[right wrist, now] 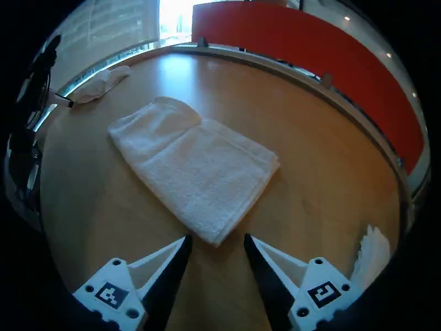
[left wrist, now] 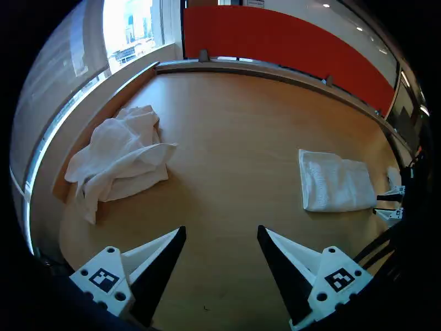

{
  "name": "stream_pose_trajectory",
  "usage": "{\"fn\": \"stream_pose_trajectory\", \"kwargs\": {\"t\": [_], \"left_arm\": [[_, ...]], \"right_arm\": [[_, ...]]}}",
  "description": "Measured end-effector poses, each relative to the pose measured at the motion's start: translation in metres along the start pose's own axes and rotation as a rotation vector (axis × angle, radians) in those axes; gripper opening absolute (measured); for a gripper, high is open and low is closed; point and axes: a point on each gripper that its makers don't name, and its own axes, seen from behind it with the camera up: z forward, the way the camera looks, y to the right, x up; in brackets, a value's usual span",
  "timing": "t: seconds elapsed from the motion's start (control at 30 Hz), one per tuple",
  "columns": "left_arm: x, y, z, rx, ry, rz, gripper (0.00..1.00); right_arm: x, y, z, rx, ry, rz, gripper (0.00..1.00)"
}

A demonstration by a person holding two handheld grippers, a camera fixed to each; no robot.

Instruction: Fold towel

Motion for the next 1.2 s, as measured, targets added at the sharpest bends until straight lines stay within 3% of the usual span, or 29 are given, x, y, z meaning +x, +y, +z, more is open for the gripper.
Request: {"fn": "stream_pose_trajectory", "kwargs": {"t": [0.1,0.5,0.87,1.2], "left_arm": [[0.0,-0.001,0.0,0.0,0.001,-0.002,0.96],[0.0,0.0,-0.001,-0.001,0.001,0.003,0.96],[0.001,0.001,-0.001,-0.001,0.002,0.004,0.96],[0.003,0.002,-0.002,-0.004,0.01,0.0,0.96]], "right_arm": [[-0.001,-0.002,0.001,0.013,-0.006,0.006,0.5],[0.001,-0.008,0.005,0.041,-0.009,0.01,0.06],[0.017,-0.003,-0.003,0.019,0.02,-0.022,0.03],[0.073,-0.001,-0.016,0.015,0.112,-0.066,0.03]]}}
